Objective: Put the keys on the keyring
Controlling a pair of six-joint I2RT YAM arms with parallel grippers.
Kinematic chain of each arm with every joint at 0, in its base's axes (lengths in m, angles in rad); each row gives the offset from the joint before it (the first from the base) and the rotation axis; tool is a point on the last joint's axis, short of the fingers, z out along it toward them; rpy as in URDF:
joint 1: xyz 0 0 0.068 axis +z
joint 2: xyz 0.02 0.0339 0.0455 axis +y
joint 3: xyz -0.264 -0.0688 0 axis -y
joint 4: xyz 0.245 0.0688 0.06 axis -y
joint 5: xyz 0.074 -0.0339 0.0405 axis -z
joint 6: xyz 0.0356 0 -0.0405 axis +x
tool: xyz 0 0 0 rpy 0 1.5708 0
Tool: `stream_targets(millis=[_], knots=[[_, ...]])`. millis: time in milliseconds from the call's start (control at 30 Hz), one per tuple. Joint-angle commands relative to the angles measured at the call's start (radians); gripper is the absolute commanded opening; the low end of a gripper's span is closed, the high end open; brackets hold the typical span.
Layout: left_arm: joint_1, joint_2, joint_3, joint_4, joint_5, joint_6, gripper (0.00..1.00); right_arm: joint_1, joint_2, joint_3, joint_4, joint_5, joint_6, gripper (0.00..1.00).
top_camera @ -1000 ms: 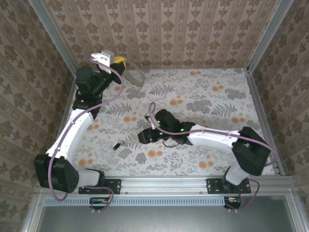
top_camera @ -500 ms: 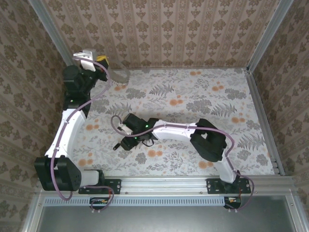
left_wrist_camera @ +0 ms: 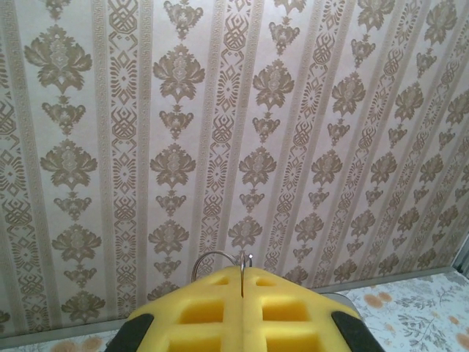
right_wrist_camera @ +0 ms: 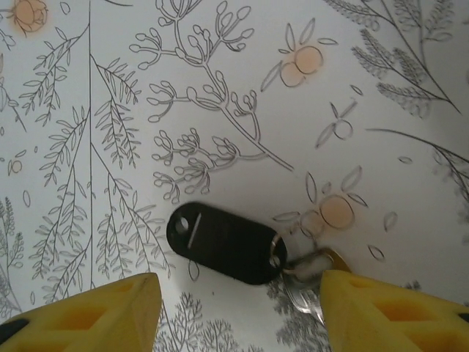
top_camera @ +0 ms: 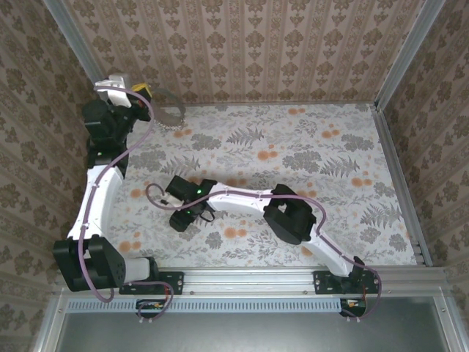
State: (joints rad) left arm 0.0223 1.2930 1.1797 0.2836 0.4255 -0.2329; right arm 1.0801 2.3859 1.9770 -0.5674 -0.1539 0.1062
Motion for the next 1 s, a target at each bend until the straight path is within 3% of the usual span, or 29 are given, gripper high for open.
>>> stream_targets(millis=[0,167,333,500,800,967], knots=[[0.016,-0.014,0.051,0.06,0.027,-0.034,0.0,0.01,0.064,0.09,-0.09,0.03,-0.034,0.6],[0.018,-0.008,0.051,0.066,0.036,-0.046,0.0,0.014,0.094,0.097,-0.096,0.121,-0.023,0.56],[0.018,-0.009,0.046,0.068,0.045,-0.059,0.0,0.001,0.061,0.019,-0.063,0.21,0.009,0.45],[0.017,-0.014,0.042,0.072,0.063,-0.083,0.0,-0.043,-0.027,-0.141,0.009,0.225,0.076,0.3],[-0.021,-0.026,0.049,0.056,0.102,-0.112,0.0,-0.112,-0.265,-0.489,0.138,0.266,0.152,0.24],[-0.075,-0.04,0.057,0.006,0.102,-0.088,0.0,-0.178,-0.401,-0.674,0.207,0.254,0.216,0.15]])
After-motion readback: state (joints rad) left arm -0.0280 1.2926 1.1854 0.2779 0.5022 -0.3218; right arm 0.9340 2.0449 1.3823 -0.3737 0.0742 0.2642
